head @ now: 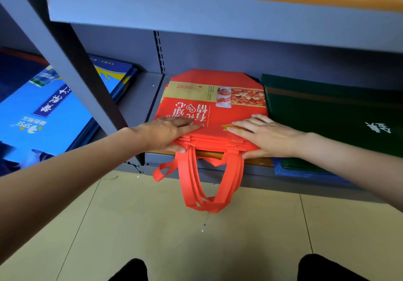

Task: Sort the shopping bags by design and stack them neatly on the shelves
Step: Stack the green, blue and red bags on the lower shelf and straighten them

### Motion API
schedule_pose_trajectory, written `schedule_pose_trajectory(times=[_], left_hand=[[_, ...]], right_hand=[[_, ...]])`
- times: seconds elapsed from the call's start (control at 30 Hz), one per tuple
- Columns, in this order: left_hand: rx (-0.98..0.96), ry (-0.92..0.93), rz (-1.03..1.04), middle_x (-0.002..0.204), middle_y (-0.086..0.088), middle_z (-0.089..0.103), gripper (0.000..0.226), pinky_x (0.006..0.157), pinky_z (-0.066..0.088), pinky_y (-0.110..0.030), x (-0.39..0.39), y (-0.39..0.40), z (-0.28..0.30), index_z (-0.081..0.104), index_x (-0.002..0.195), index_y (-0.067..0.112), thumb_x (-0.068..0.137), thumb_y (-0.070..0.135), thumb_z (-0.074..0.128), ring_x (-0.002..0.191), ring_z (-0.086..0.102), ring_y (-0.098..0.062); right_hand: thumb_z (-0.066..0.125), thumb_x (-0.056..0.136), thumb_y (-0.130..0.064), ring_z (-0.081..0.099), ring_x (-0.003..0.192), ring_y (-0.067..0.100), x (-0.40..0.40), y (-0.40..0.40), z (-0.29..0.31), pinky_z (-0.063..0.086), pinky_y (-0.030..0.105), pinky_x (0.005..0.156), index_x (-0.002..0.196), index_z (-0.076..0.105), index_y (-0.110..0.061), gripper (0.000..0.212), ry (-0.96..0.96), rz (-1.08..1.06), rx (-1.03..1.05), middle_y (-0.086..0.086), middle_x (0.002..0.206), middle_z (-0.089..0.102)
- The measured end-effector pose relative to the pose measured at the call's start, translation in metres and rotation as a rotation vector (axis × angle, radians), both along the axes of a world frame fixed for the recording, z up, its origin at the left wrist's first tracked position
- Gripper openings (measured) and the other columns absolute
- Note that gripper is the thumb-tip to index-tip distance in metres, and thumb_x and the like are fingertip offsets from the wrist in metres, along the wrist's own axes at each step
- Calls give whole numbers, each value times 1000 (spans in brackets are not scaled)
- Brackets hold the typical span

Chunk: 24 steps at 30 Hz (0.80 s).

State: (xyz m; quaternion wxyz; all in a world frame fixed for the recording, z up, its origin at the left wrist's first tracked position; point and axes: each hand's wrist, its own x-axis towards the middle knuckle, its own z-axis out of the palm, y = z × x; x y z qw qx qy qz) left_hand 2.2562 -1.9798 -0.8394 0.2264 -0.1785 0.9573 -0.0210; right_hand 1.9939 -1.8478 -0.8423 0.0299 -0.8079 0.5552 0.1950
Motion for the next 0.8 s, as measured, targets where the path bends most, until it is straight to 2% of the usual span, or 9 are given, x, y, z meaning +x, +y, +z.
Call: schedule_pose_trajectory(times=[0.1, 0.2, 0.3, 0.4, 0.47, 0.63, 0.7, 0.8], left_hand=[[9, -12, 6, 157, -6, 15, 80, 113, 26, -41, -8, -1, 5, -2, 151, 26, 92, 52, 46, 141, 22, -26], [121, 91, 46, 147, -5, 38, 71, 104, 36, -35, -12, -10, 17, 18, 150, 25, 91, 44, 54, 130, 41, -27], [80, 207, 126, 128, -11, 56, 57, 92, 39, -30, -13, -14, 28, 32, 145, 21, 94, 38, 51, 116, 53, -29], [8, 272, 196, 122, -15, 58, 56, 90, 40, -32, -15, -13, 34, 33, 144, 19, 94, 38, 51, 113, 54, -34], [-12, 273, 217, 121, -16, 59, 60, 91, 43, -36, -18, -13, 35, 30, 145, 21, 93, 41, 52, 111, 55, -35], [-95, 296, 236, 111, -15, 63, 60, 81, 47, -39, -21, -14, 33, 32, 143, 24, 91, 48, 52, 102, 59, -35], [-124, 324, 258, 108, -14, 64, 56, 80, 47, -38, -22, -15, 35, 37, 139, 23, 92, 51, 49, 101, 59, -34], [-168, 264, 240, 115, -13, 62, 55, 82, 48, -40, -24, -14, 34, 37, 140, 23, 93, 51, 45, 106, 58, -34]], right_hand=[[33, 89, -63, 19, 142, 20, 2, -5, 9, 5, 38, 117, 151, 5, -26, 78, 15, 10, 44, 0, 156, 14], [51, 88, -54, 36, 132, 18, 0, -14, 28, 23, 29, 112, 148, 26, -26, 71, -160, -95, 70, -1, 147, 35], [63, 84, -44, 48, 122, 19, -7, -20, 46, 34, 27, 104, 136, 50, -18, 59, -350, -204, 39, 2, 135, 52], [63, 85, -41, 56, 109, 25, -11, -22, 55, 38, 28, 91, 115, 64, -10, 44, -401, -238, -74, 8, 116, 64], [61, 87, -39, 57, 105, 27, -10, -22, 59, 38, 29, 84, 112, 64, -9, 40, -387, -272, -161, 10, 112, 65], [50, 90, -52, 51, 119, 28, -2, -17, 63, 41, 37, 94, 130, 50, -23, 49, -192, -328, -249, 4, 132, 56], [50, 84, -61, 49, 123, 28, 0, -15, 63, 39, 37, 99, 134, 46, -27, 61, -207, -337, -207, 2, 138, 52], [54, 75, -69, 41, 131, 23, 9, -8, 53, 31, 36, 108, 144, 31, -27, 84, -215, -321, -82, 1, 146, 41]])
